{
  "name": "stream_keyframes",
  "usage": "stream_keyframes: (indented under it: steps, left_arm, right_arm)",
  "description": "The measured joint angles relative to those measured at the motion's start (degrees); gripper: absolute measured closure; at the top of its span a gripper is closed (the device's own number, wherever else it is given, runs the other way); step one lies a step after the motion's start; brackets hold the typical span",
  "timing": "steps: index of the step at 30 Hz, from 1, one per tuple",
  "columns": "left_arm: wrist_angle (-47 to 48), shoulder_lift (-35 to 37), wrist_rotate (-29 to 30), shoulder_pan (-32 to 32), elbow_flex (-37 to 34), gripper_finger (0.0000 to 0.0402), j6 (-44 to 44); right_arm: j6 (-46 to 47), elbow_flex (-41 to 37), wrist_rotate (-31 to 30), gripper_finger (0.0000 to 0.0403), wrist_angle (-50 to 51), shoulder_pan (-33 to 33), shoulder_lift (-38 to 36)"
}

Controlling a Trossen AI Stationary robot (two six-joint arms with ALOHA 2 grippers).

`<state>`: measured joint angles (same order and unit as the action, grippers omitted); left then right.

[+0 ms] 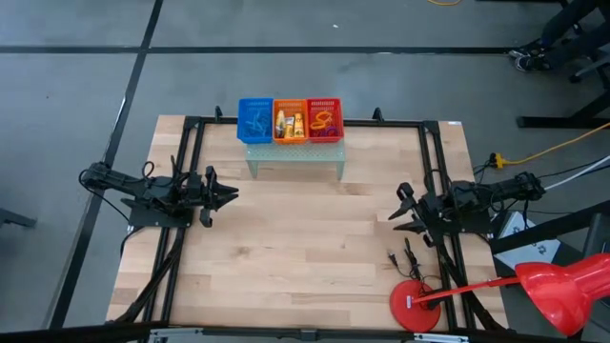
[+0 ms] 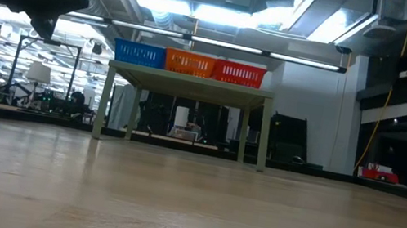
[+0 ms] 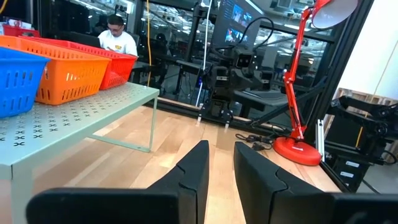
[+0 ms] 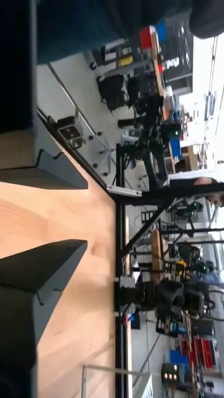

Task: Pick & Place Office Desk Supplies
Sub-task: Return to Home position

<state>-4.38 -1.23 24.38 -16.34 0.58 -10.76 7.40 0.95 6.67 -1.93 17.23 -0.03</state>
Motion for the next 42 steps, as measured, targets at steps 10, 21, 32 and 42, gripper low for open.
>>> stream_keyframes:
  steps: [10,21,32,42]
  left_arm:
    - [0.0,0.0,0.0,0.0,0.0,0.0331,0.0]
    - [0.0,0.0,0.0,0.0,0.0,0.0332,0.0]
    - [0.0,0.0,0.0,0.0,0.0,0.0331,0.0]
    - [0.0,0.0,0.0,0.0,0.0,0.0331,0.0]
  right_arm:
    - [0.0,0.0,-1.3,0.0259,0.0,0.0,0.0]
    - [0.0,0.0,-1.3,0.0259,0.0,0.0,0.0]
    - [0.0,0.0,-1.3,0.0259,0.0,0.0,0.0]
    - [0.0,0.0,-1.3,0.0259,0.0,0.0,0.0]
